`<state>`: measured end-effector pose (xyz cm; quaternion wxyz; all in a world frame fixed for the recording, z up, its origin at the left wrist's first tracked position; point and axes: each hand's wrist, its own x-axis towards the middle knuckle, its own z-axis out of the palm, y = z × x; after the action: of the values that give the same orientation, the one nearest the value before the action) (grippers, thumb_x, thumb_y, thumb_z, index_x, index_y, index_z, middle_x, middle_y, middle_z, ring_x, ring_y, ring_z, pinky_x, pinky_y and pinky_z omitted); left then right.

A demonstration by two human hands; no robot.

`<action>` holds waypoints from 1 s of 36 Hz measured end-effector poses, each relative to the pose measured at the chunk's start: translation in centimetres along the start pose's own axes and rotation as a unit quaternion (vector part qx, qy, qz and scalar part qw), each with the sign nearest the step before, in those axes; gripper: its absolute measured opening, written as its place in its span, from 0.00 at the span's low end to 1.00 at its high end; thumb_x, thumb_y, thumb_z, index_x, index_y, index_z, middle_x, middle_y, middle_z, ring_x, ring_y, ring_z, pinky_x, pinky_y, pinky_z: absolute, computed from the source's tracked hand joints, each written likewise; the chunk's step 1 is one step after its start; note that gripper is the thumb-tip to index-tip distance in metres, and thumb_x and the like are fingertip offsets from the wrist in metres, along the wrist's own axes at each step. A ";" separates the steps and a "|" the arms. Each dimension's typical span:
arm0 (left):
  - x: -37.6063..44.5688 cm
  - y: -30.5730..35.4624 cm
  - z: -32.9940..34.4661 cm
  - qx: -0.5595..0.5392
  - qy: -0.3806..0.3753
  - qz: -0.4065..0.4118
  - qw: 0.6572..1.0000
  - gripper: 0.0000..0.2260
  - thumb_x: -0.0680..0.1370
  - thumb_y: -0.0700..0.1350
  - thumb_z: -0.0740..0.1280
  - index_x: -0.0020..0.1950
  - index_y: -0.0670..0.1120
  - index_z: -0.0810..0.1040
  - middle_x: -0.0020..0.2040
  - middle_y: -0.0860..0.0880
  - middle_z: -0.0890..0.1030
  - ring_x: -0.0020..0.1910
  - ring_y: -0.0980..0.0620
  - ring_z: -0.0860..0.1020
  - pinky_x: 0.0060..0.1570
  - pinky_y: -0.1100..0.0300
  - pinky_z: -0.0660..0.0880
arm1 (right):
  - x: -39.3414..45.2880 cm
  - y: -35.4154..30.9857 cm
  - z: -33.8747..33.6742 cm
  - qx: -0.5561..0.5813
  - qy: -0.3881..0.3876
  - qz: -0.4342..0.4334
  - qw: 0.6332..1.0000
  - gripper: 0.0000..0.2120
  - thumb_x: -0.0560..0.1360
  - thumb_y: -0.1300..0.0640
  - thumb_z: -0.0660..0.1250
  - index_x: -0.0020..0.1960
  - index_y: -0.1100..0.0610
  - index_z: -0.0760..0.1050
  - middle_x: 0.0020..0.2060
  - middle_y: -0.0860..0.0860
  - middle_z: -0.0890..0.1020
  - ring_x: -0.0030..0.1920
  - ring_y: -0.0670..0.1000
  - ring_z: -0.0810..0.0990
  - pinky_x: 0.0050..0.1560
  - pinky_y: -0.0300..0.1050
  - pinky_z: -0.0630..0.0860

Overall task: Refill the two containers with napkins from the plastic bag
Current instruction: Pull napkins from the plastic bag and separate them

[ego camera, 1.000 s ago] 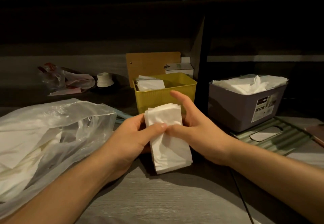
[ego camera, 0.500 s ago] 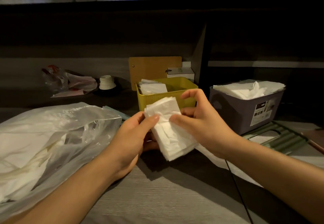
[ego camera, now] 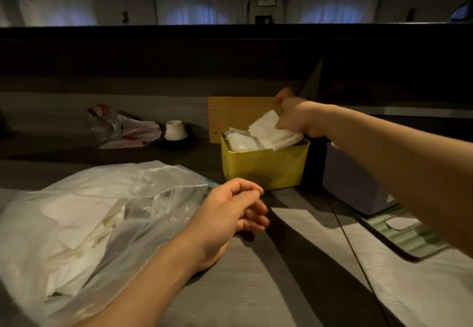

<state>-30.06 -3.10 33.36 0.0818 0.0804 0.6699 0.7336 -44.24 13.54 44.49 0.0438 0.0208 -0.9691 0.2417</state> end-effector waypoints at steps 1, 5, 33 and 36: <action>0.0 0.0 -0.1 0.001 -0.003 0.002 1.000 0.07 0.83 0.39 0.62 0.57 0.39 0.78 0.40 0.43 0.82 0.37 0.48 0.83 0.37 0.60 0.80 | 0.2 -0.2 0.2 -0.021 -0.004 0.010 1.000 0.32 0.81 0.61 0.62 0.79 0.56 0.51 0.59 0.60 0.73 0.56 0.58 0.75 0.51 0.49 0.75; -0.1 0.0 -0.2 0.007 -0.011 0.007 1.000 0.07 0.83 0.39 0.62 0.56 0.39 0.78 0.40 0.43 0.83 0.37 0.49 0.83 0.37 0.61 0.80 | 0.6 -0.7 0.5 -0.066 0.027 0.018 0.997 0.33 0.82 0.62 0.59 0.81 0.57 0.46 0.69 0.64 0.71 0.65 0.63 0.74 0.59 0.52 0.76; 0.8 -1.1 -0.8 0.009 -0.045 0.013 0.999 0.06 0.83 0.36 0.62 0.53 0.41 0.79 0.38 0.47 0.84 0.38 0.50 0.83 0.39 0.59 0.80 | 1.8 -2.2 2.8 -0.384 -0.064 0.017 0.921 0.03 0.78 0.62 0.67 0.45 0.59 0.75 0.40 0.54 0.76 0.44 0.53 0.78 0.55 0.47 0.79; 1.0 -1.3 -0.8 0.010 -0.043 0.011 0.999 0.06 0.83 0.36 0.62 0.53 0.41 0.79 0.39 0.47 0.84 0.38 0.49 0.84 0.40 0.58 0.80 | 2.1 -3.1 1.9 -0.350 -0.096 0.006 0.932 0.04 0.78 0.61 0.66 0.45 0.61 0.78 0.42 0.55 0.80 0.42 0.53 0.80 0.50 0.48 0.80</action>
<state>-31.22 -3.57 32.01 0.1015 0.1205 0.6718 0.7238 -46.34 9.84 44.45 -0.0464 0.0217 -0.9919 -0.1159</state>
